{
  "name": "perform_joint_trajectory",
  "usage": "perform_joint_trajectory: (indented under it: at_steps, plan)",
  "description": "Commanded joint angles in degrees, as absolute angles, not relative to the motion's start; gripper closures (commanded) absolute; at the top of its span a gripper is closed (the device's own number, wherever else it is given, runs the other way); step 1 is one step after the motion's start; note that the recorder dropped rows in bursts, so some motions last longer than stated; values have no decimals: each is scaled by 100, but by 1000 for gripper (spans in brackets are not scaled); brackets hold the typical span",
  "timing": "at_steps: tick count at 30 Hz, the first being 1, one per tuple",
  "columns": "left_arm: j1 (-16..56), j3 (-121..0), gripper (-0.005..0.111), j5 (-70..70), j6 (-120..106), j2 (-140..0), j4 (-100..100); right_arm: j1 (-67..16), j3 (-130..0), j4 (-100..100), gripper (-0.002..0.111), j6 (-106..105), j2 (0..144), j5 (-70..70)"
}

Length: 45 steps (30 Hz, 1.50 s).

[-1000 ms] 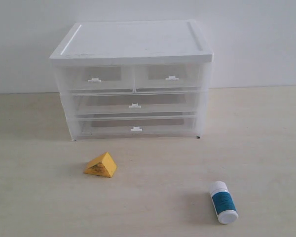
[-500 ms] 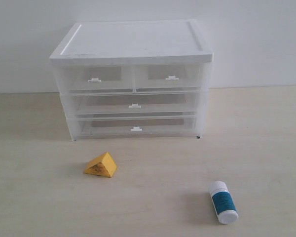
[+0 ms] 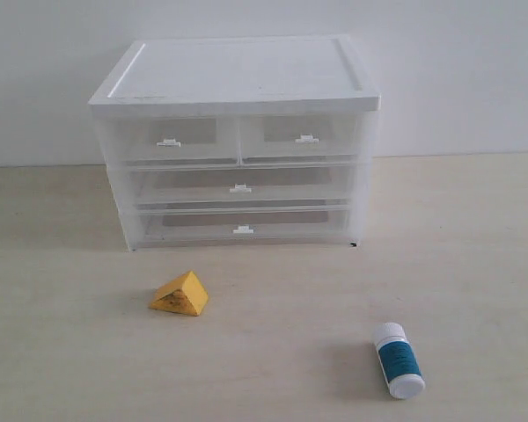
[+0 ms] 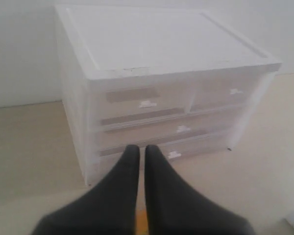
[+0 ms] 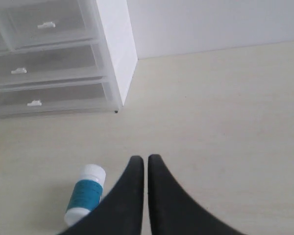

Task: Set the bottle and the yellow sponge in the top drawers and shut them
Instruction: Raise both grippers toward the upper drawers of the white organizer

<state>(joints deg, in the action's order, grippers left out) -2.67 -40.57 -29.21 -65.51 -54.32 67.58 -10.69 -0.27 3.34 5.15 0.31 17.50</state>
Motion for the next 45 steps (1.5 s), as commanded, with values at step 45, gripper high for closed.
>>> perform_joint_trajectory:
  at_steps: [45]
  plan:
    - [2936,-4115,103,3008,-9442,-8293,3846,-2486,-2299,515,108,2534,2520,452]
